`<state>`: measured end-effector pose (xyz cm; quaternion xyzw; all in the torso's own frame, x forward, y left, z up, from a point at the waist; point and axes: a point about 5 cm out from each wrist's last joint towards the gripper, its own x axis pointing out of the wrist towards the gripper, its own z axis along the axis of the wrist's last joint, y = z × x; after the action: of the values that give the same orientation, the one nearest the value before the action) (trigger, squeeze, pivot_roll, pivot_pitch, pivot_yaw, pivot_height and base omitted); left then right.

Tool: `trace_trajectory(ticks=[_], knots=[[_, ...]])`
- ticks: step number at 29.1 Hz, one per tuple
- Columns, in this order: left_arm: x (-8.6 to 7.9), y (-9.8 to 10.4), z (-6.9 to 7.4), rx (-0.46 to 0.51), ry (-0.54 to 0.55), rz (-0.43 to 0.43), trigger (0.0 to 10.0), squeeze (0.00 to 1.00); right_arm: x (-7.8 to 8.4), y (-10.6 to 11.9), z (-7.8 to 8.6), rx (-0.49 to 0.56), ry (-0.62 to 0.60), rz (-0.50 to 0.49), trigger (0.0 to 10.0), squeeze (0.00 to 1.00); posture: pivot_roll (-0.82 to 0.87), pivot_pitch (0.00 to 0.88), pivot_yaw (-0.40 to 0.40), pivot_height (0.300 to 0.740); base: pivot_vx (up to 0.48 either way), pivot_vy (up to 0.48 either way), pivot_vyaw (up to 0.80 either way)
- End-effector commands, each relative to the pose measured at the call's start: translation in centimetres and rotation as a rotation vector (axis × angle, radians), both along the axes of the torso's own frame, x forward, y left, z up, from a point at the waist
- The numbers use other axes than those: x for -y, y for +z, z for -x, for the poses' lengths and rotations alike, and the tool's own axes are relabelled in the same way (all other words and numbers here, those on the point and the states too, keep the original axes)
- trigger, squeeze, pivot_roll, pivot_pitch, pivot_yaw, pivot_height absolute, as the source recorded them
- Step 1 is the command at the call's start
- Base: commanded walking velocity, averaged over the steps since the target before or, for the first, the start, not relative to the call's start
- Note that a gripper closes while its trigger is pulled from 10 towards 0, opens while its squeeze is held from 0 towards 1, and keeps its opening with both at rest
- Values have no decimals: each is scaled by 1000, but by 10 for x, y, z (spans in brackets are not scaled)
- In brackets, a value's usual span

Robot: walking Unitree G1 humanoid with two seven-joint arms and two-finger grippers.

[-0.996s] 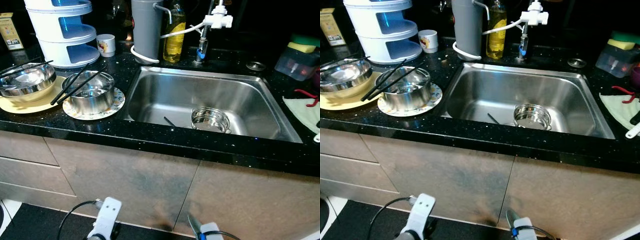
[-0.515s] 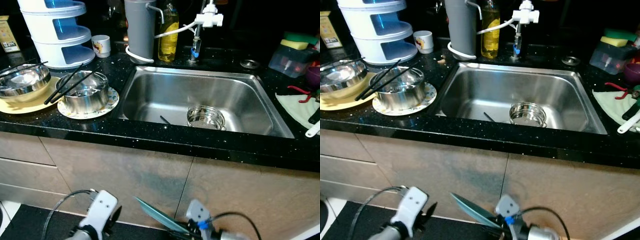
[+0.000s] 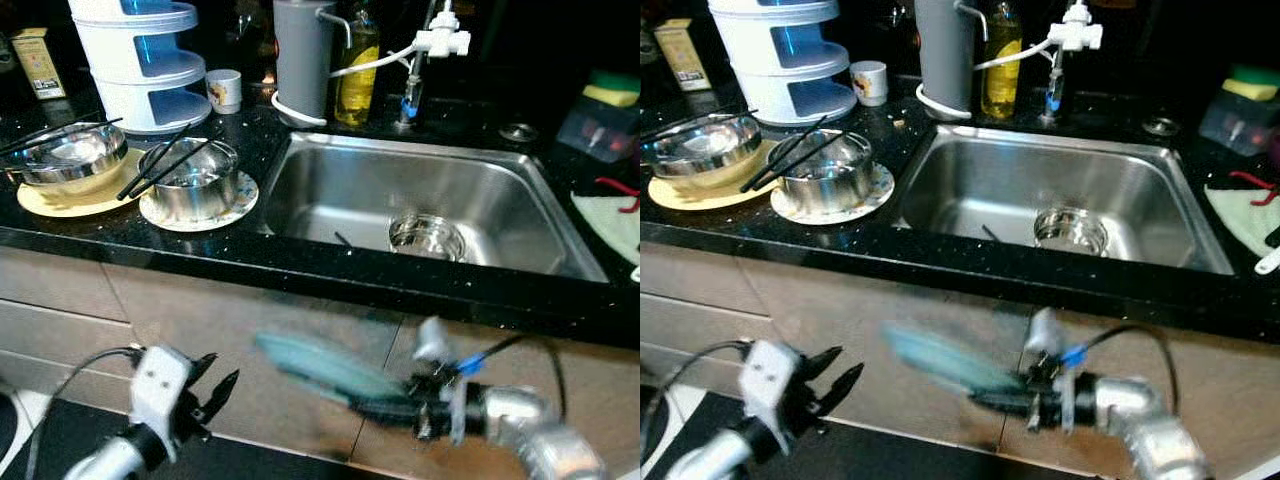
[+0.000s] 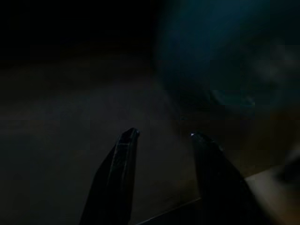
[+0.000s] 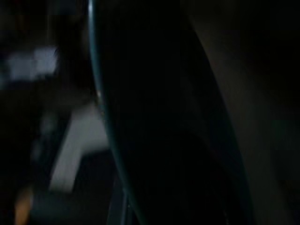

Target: Kitchen organization

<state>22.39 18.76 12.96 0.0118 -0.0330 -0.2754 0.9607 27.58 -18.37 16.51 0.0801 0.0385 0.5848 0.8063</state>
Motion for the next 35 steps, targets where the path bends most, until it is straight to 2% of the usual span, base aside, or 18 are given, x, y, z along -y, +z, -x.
trace_trajectory(ticks=[1, 3, 5, 8, 12, 15, 18, 20, 21, 22, 24, 26, 27, 29, 30, 31, 33, 35], knots=[[4, 11, 3, -24, -61, 79, 10000, 0, 5, 22, -2, 23, -9, -134, 10000, 0, -42, 120, -28, 740, 0, 0, 0], [6, 20, 2, -14, -87, 113, 10000, 0, 9, 31, -5, 34, -34, -203, 10000, 0, -42, 120, -28, 740, 0, 0, 0], [11, 38, 0, 10, -138, 185, 10000, 0, 15, 49, -11, 65, -75, -342, 10000, 0, -41, 121, -28, 740, 0, 0, 0], [13, 43, -1, 17, -152, 203, 10000, 0, 16, 53, -12, 75, -84, -375, 10000, 0, -41, 121, -28, 740, 0, 0, 0], [16, 68, -6, 65, -186, 281, 10000, 0, 23, 82, -13, 112, -94, -607, 10000, 0, -38, 120, -26, 740, 0, 0, 0], [16, 80, -9, 83, -190, 291, 10000, 0, 32, 99, -14, 137, -113, -721, 10000, 0, -38, 120, -26, 740, 0, 0, 0], [18, 92, -18, 123, -184, 264, 10000, 0, 42, 117, -25, 216, -232, -766, 10000, 0, -35, 120, -23, 740, 0, 0, 0], [22, 99, -25, 140, -177, 236, 10000, 0, 42, 126, -35, 254, -339, -705, 10000, 0, -37, 121, -22, 740, 0, 0, 0], [22, 99, -25, 140, -177, 236, 10000, 0, 42, 126, -35, 254, -339, -705, 10000, 0, -37, 121, -22, 740, 0, 0, 0], [26, 103, -36, 151, -152, 155, 10000, 0, 36, 128, -49, 297, -483, -547, 10000, 0, -39, 119, -21, 740, 0, 0, 0], [29, 105, -44, 158, -129, 96, 10000, 0, 31, 126, -59, 316, -573, -421, 10000, 0, -40, 119, -20, 740, 0, 0, 0], [33, 105, -63, 151, -50, -24, 10000, 0, 28, 116, -77, 331, -723, -205, 10000, 0, -42, 118, -17, 740, 0, 0, 0], [33, 105, -63, 151, -50, -24, 10000, 0, 28, 116, -77, 331, -723, -205, 10000, 0, -42, 118, -17, 740, 0, 0, 0], [38, 112, -80, 168, 13, -98, 10000, 0, 27, 109, -90, 349, -830, -62, 10000, 0, -41, 118, -15, 740, 0, 0, 0], [38, 112, -80, 168, 13, -98, 10000, 0, 27, 109, -90, 349, -830, -62, 10000, 0, -41, 118, -15, 740, 0, 0, 0], [47, 122, -95, 196, 49, -120, 10000, 0, 24, 107, -100, 373, -898, 14, 10000, 0, -37, 120, -13, 740, 0, 0, 0], [49, 125, -98, 203, 57, -128, 10000, 0, 23, 107, -102, 379, -914, 32, 10000, 0, -37, 120, -13, 740, 0, 0, 0], [59, 131, -106, 222, 41, -143, 10000, 0, 18, 107, -110, 405, -920, 112, 10000, 0, -35, 120, -11, 740, 0, 0, 0]])
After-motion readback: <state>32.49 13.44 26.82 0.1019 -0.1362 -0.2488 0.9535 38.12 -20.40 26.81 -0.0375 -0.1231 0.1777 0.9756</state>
